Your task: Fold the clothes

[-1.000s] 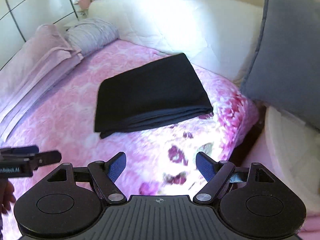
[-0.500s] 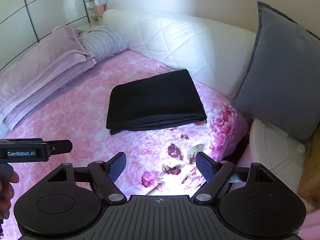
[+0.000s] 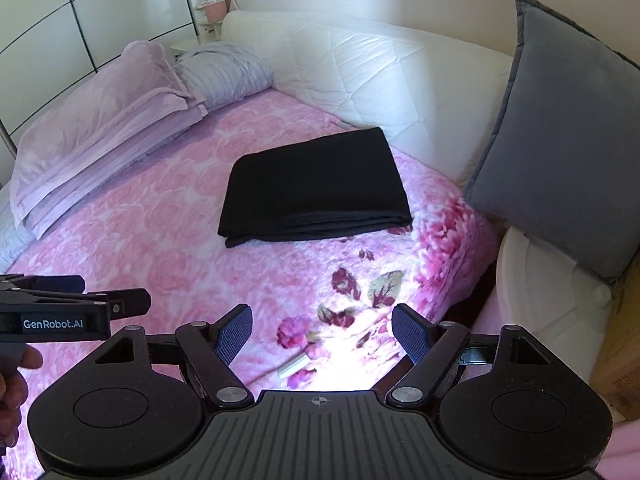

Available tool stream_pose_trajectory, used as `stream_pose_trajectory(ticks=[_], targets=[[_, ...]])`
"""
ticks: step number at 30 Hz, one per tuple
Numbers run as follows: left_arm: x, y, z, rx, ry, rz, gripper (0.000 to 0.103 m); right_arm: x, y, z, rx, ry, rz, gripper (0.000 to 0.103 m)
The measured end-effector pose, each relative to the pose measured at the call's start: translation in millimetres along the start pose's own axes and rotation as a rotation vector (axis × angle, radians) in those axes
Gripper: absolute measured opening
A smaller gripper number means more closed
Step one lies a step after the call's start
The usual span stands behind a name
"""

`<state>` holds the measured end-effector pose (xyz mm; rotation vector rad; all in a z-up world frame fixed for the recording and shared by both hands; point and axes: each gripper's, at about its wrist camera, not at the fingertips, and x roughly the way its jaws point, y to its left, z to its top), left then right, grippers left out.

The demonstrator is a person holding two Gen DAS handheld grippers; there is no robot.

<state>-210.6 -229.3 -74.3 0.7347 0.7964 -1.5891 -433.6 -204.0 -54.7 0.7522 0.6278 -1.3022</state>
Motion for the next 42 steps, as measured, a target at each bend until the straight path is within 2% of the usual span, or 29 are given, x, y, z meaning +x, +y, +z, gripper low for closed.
stream_pose_trajectory(ticks=[22,42], targets=[[-5,10,-2,-0.032,0.003,0.029,0.096,-6,19,2,-0.034,0.006,-0.007,0.080],[1,3,3,-0.018,-0.013,0.062,0.097,2,15,7,-0.050,0.016,-0.005,0.080]])
